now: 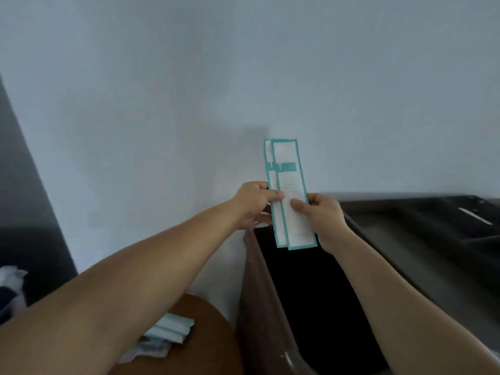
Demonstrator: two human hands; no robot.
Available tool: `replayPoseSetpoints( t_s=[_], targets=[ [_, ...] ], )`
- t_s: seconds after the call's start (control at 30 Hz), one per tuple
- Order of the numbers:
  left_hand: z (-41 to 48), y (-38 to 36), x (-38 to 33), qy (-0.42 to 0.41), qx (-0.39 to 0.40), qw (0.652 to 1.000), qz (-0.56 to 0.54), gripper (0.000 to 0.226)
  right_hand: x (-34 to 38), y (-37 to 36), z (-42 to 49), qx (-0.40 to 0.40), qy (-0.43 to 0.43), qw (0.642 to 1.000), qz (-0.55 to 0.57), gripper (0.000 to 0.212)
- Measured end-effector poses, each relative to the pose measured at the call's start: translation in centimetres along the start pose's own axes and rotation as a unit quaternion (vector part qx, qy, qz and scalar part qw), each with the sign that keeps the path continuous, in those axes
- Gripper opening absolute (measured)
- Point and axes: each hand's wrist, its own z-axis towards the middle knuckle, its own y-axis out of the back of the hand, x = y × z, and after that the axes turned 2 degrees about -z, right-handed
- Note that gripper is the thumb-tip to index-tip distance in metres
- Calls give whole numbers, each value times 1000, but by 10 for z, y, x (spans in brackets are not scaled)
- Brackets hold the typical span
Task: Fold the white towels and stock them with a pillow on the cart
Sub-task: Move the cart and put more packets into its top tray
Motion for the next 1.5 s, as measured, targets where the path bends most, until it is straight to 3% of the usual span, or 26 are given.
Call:
replayPoseSetpoints(
  t_s=[0.1,0.23,0.33,0.43,0.67,0.83,1.03,1.17,1.23,1.3,1.4,1.5],
  targets=[
    [28,-84,2,6,24,999,41,15,-7,87,20,-65,4,997,-37,9],
    [61,-180,2,-4,46,990,131,9,-31,198,53,-177,-28,979,-97,14],
    [79,-213,4,-15,29,982,185,15,-51,255,77,-168,-80,967,-176,14],
    [84,-217,15,-12,18,961,276,12,-81,268,98,-106,-135,954,-245,20],
    [85,-165,25,36,-70,939,336,20,-122,229,132,14,-151,917,-368,39],
    [77,-136,28,35,-109,926,360,15,-134,210,133,30,-159,903,-399,37],
    [72,-113,41,38,-100,914,392,15,-129,198,122,25,-193,854,-482,54],
    [64,-84,45,21,-121,910,397,11,-117,194,124,3,-216,850,-481,58],
    [56,-62,46,18,-130,905,404,14,-97,184,125,-47,-188,853,-484,57],
    [48,-32,45,14,-145,901,409,15,-65,160,125,-75,-107,860,-493,55],
    [32,28,53,19,-168,908,384,13,-11,87,115,-24,46,887,-460,37],
    [14,101,74,47,-170,906,386,23,12,-17,84,72,110,898,-420,22]
  ],
)
